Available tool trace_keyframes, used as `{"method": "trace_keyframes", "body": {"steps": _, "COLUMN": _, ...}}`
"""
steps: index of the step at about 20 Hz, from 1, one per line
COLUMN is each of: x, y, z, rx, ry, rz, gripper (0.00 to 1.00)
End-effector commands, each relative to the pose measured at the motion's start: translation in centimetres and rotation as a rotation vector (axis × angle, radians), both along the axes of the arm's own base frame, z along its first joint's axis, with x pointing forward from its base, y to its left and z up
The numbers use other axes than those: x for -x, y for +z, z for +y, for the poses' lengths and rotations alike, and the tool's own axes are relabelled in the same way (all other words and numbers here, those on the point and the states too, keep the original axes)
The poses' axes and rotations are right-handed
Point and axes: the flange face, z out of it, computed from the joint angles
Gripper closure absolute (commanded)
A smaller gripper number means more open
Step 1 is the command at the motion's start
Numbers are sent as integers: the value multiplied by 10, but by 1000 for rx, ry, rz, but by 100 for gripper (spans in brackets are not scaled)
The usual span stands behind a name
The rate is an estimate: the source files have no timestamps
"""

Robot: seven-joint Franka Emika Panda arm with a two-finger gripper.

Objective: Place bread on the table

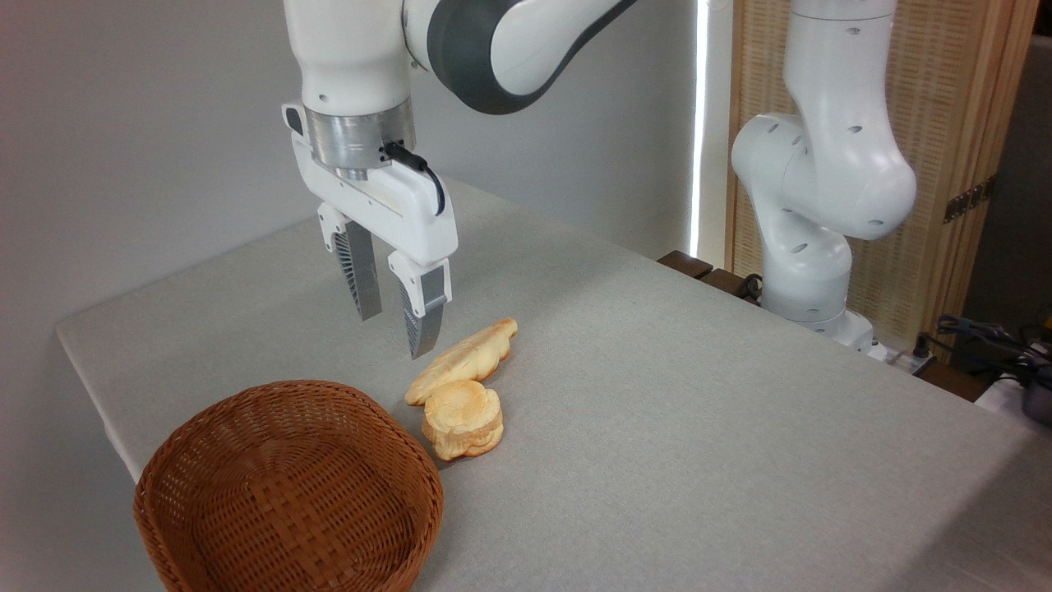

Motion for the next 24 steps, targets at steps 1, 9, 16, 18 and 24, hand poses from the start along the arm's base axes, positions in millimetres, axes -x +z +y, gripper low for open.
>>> {"method": "trace_keyframes", "body": {"steps": 1, "x": -14, "y": 11, "z": 20, "rx": 0, "ry": 33, "rz": -65, "gripper": 0}}
{"method": "trace_keyframes", "body": {"steps": 9, "x": -18, "y": 14, "z": 23, "rx": -29, "ry": 28, "rz": -99, "gripper": 0}}
{"method": "trace_keyframes", "body": {"steps": 16, "x": -18, "y": 9, "z": 20, "rx": -31, "ry": 24, "rz": -84, "gripper": 0}}
{"method": "trace_keyframes", "body": {"steps": 18, "x": -18, "y": 7, "z": 18, "rx": -31, "ry": 23, "rz": -79, "gripper": 0}}
{"method": "trace_keyframes", "body": {"steps": 24, "x": -18, "y": 6, "z": 16, "rx": -24, "ry": 22, "rz": -75, "gripper": 0}}
